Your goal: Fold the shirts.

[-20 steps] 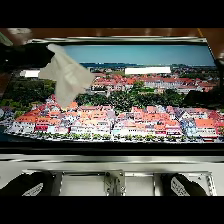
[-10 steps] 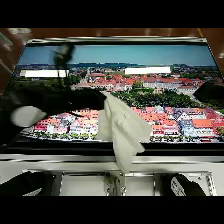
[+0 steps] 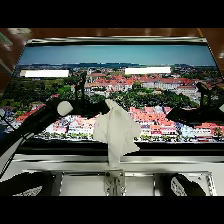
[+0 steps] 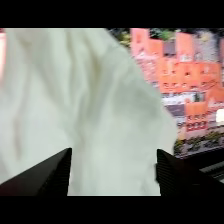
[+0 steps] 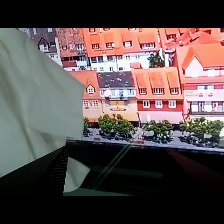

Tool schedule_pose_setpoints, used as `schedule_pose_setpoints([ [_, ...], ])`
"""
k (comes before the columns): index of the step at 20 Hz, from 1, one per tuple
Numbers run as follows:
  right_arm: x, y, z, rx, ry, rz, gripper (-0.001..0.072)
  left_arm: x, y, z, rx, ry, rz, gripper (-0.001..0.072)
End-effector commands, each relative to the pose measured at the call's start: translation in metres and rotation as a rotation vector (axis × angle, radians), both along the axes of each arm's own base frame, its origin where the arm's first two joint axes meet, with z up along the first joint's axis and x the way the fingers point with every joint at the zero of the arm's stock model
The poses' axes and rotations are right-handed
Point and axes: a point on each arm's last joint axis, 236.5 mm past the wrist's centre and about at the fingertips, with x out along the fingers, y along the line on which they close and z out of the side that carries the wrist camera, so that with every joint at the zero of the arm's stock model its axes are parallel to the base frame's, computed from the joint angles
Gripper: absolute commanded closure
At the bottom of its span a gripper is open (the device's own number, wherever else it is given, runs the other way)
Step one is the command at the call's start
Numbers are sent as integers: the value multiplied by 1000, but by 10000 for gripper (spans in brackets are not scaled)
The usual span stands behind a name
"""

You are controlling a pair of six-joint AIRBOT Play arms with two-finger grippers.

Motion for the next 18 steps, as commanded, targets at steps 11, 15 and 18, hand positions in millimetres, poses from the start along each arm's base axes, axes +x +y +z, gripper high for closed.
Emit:
schedule_pose_setpoints([
  [11,1,86,-106,493,340,104,14,-183,-25,-111,54,446,-329,31],
  [15,1,108,-114,436,322,169,15,-161,-52,-122,-41,429,-196,32],
  [18,7,120,-121,394,295,177,15,-155,-75,-128,-117,438,-127,56],
])
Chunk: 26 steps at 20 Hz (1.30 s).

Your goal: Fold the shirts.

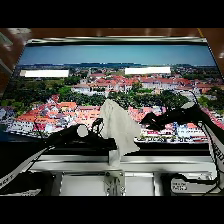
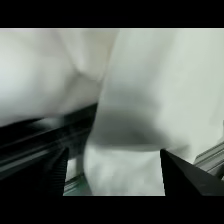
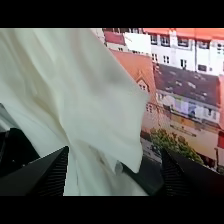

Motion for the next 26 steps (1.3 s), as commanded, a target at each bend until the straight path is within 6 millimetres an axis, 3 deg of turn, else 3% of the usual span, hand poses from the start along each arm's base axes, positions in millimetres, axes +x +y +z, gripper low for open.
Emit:
schedule_pose_setpoints([
  [1,6,15,-9,-41,-30,14,15,6,-25,-11,-53,32,110,249],
  [2,7,19,-11,-50,-33,13,14,3,-25,-14,-48,42,107,483],
  [3,7,22,-13,-62,-33,11,15,2,-25,-13,-48,45,102,660],
  [6,6,25,-22,-123,-22,8,25,8,-25,-4,-72,3,80,671],
  [9,3,29,-27,-154,-13,16,295,18,-22,8,-92,-35,84,671],
  [11,4,34,-26,-148,-19,16,647,28,-12,14,-77,-95,56,672],
  [13,8,33,-25,-145,-51,26,644,34,3,23,-64,-120,27,672],
  [15,20,29,-9,-134,-115,46,644,42,21,44,-67,-154,8,673],
  [16,36,24,11,-132,-186,42,645,50,32,60,-66,-205,-2,673],
  [18,79,7,80,-142,-419,11,645,80,77,102,17,-378,-27,673],
  [19,100,-3,132,-142,-573,-18,645,97,107,129,85,-455,-2,674],
  [20,116,-10,189,-127,-726,-59,645,117,138,171,138,-570,33,673],
  [21,124,-18,254,-108,-884,-109,645,133,161,222,155,-706,79,673],
  [23,117,-32,369,-112,-1170,-202,645,149,200,363,108,-1054,240,672],
  [24,105,-37,413,-136,-1289,-233,645,141,215,433,59,-1220,320,673],
  [26,71,-41,489,-179,-1498,-286,645,101,241,560,-39,-1537,445,672],
])
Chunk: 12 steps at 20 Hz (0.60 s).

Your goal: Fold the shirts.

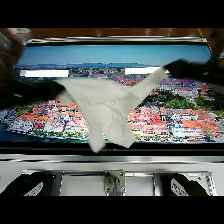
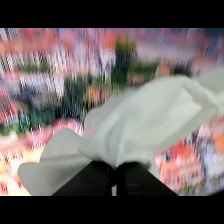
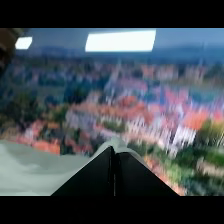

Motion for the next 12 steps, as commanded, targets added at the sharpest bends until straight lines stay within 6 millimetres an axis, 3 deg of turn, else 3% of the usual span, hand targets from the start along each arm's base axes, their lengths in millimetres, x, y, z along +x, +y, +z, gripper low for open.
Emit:
schedule_pose_setpoints([
  [1,-62,-11,157,-23,-432,-106,645,-76,71,207,-84,-554,170,672],
  [3,-96,-12,200,-30,-564,-143,645,-115,79,256,-112,-683,173,672],
  [4,-111,-13,216,-40,-615,-160,645,-126,81,266,-117,-708,171,672],
  [6,-134,-18,240,-77,-700,-202,645,-134,81,263,-102,-689,162,672],
  [7,-143,-21,248,-96,-733,-224,645,-131,80,252,-77,-648,157,672],
  [9,-153,-26,258,-114,-775,-260,645,-117,86,211,33,-502,173,672],
  [12,-151,-33,256,-155,-776,-287,645,-99,93,146,165,-262,179,671],
])
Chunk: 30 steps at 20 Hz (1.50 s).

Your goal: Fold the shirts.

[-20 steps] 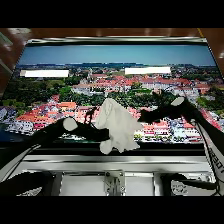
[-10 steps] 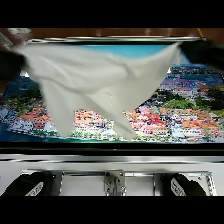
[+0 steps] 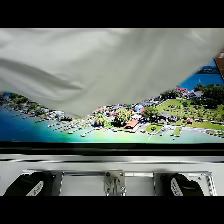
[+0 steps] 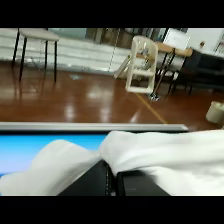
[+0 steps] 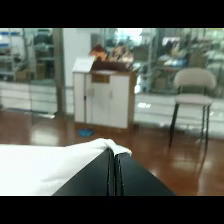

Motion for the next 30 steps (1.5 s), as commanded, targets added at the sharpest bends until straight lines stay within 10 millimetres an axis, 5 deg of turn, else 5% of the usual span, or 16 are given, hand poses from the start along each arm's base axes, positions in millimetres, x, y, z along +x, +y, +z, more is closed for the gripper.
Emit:
schedule_pose_setpoints([
  [1,-1,-12,4,-43,-25,-74,645,12,10,-73,123,281,41,672],
  [3,20,-17,-17,-73,54,-85,644,27,6,-117,158,418,33,672],
  [5,50,-17,-60,-123,205,-65,645,45,2,-173,192,565,28,672],
  [10,161,-40,-229,-156,688,-22,645,69,-3,-354,267,997,22,672],
  [14,255,-38,-361,53,928,22,644,121,-21,-438,150,1096,71,672],
  [16,276,-19,-426,183,1073,54,644,153,-37,-467,77,1101,68,671],
  [19,267,20,-508,269,1322,112,644,169,-55,-520,-8,1211,63,670],
  [20,262,33,-519,276,1361,146,639,166,-57,-534,-23,1266,62,665],
  [21,261,41,-519,282,1365,167,526,163,-55,-542,-26,1313,63,548],
  [22,260,45,-510,273,1353,190,215,159,-47,-544,-8,1359,65,212],
  [23,257,42,-497,238,1333,214,29,152,-31,-541,29,1402,83,-3],
  [26,232,1,-458,88,1326,212,30,114,46,-517,234,1560,121,-10],
  [30,150,-101,-475,9,1619,36,102,74,94,-498,176,1592,191,-10],
])
